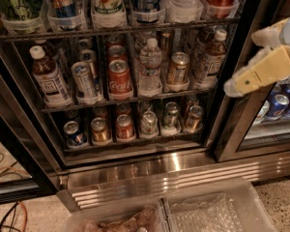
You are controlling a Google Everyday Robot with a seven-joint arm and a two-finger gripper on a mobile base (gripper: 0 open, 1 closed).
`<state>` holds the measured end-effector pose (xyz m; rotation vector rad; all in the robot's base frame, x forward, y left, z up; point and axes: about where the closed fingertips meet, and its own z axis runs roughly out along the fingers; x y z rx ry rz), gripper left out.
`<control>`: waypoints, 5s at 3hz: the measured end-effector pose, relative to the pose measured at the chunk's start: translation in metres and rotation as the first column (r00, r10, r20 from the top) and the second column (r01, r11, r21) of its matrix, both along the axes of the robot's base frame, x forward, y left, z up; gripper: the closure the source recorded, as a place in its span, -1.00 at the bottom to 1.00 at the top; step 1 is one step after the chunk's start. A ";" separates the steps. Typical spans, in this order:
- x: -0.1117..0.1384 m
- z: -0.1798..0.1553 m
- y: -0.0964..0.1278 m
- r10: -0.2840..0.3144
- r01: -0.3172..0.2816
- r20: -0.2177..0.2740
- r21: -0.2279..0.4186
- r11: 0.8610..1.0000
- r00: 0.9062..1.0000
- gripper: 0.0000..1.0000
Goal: Pick pepsi can from top shelf of fridge
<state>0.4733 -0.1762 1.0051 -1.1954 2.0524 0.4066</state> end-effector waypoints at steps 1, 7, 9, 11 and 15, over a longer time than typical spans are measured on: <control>-0.009 0.030 0.022 -0.138 0.129 0.040 0.177 0.976 0.990 -1.00; 0.003 0.027 0.149 -0.230 0.109 0.233 0.438 0.892 0.945 -1.00; 0.030 0.030 0.195 -0.108 -0.061 0.314 0.484 0.873 0.943 -1.00; 0.052 0.042 0.190 -0.069 -0.107 0.365 0.441 0.891 0.928 -1.00; 0.064 0.049 0.189 -0.110 -0.075 0.403 0.416 0.906 0.909 -0.86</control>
Offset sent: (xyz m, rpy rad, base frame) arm -0.0083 0.0190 0.0238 0.1466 -0.0387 -0.1088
